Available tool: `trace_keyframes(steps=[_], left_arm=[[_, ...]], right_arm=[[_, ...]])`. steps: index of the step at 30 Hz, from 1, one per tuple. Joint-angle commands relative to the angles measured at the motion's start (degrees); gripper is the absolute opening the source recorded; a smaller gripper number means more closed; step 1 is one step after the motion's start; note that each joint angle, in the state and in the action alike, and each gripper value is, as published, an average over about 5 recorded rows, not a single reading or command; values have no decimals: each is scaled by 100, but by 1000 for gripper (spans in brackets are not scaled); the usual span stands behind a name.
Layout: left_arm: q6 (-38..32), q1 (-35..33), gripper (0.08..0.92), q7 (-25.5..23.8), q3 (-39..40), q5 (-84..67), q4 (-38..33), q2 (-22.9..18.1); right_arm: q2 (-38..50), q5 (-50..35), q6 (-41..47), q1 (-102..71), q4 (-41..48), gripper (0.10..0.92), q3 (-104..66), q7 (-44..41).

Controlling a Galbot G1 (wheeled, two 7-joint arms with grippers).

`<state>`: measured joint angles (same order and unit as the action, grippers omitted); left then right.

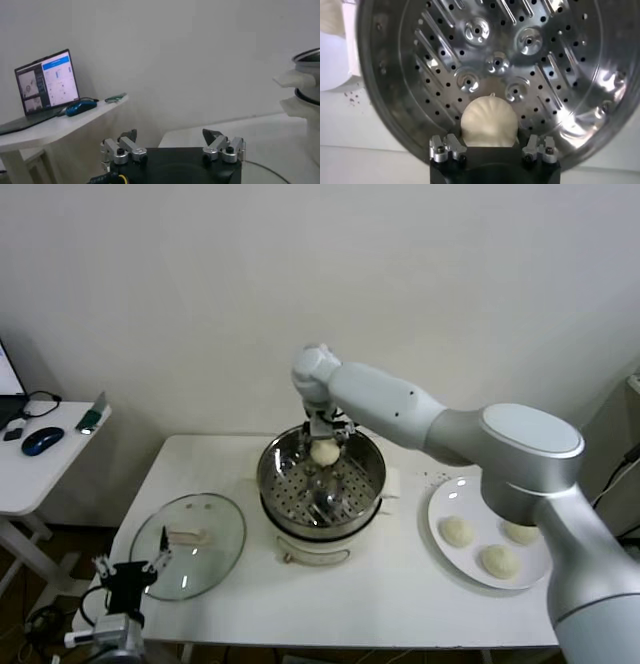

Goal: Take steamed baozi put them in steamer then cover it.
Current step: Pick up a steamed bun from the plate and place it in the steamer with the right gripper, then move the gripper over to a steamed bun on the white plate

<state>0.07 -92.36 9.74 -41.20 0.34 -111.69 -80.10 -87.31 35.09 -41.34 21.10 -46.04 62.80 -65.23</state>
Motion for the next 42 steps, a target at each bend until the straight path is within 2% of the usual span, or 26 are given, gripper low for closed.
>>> trace_keyframes(steps=[1,7,13,19,23,26,28,35,38,42], left_arm=[[1,0,823,17,0,-7,19,-9],[4,3,823,24,-1,-3,15,-23],[-2,-20,823,29,-3,-1,16,-33],[3,-27,823,38,1,16,3,-31],[11,-40,823,37,16,24,-17,-30],[30,-59,823,21,16,17,-60,-28],[31,-71,823,14,15,10,-77,-27],[-3,-147,823,6,60,8,-79,-27],[-8,-173,823,6,85,22,-89,-27],[-3,-188,823,7,99,36,-113,-33]], right_arm=[[-72,335,-3,-223,59,752,-58,72],[7,226,24,-133,-65,818,-100,-11],[320,-451,96,318,-445,823,-33,-240],[902,-2140,596,1225,-844,823,322,-588],[1604,-3769,1483,2099,-1108,823,1271,-226],[2348,-5023,2628,2681,-1584,823,2295,574],[2893,-5664,3448,2811,-1952,823,2655,806],[4442,-6821,5410,2414,-2725,823,2739,815],[4904,-7002,5760,1984,-2858,823,2600,934],[5273,-6668,5848,1190,-2833,823,2261,850]])
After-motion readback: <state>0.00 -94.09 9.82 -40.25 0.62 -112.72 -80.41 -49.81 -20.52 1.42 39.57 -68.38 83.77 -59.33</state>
